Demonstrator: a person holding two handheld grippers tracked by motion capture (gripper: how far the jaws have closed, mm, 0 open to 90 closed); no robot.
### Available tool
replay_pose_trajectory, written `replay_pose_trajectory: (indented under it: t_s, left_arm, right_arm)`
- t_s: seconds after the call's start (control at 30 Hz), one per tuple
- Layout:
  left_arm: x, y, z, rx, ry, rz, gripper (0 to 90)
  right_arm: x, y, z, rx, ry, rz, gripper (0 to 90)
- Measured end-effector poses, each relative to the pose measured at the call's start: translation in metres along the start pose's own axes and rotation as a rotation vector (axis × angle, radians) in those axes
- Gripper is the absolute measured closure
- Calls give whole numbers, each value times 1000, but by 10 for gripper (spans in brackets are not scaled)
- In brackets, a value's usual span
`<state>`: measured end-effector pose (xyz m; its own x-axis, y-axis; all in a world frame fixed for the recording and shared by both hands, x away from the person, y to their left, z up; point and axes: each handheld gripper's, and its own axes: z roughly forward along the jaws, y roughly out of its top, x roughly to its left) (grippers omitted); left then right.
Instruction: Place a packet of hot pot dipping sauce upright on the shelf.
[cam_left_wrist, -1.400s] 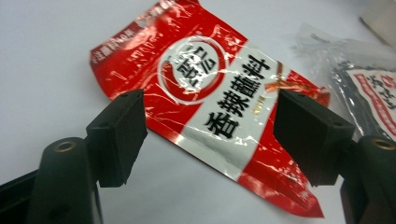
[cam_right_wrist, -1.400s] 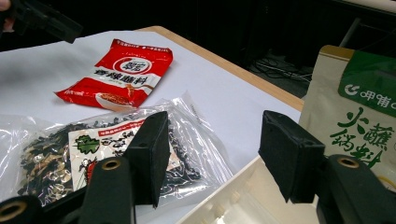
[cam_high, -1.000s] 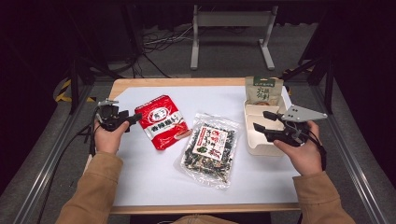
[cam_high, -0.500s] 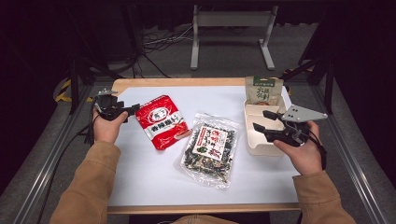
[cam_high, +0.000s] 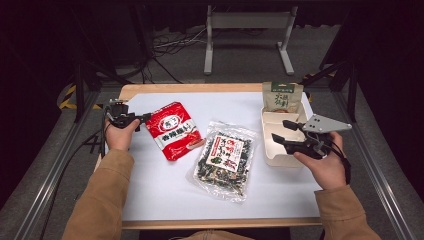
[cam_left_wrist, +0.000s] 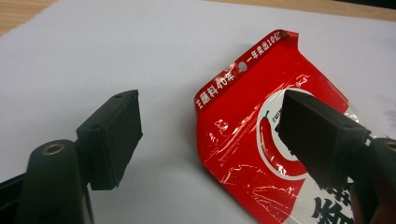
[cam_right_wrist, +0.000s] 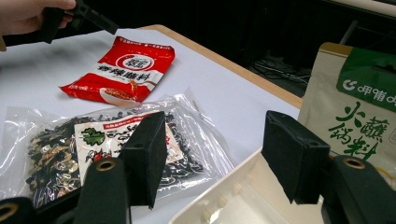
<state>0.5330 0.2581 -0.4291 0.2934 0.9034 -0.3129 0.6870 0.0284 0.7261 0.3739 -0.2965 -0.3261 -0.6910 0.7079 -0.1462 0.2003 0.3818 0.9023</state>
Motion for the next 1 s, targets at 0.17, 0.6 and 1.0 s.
replay_pose_trajectory:
  t_s: [0.17,0.6,1.0]
  left_arm:
    - [2,-3,10,12,-12,-17,221]
    - [5,-10,28,35,-57,-22,229]
    - [-4,-10,27,54,-146,-2,310]
  right_arm:
    - [1,-3,-3,8,-7,4,395]
    - [3,-10,-9,22,-22,13,389]
    - [2,-12,-10,24,-26,12,385]
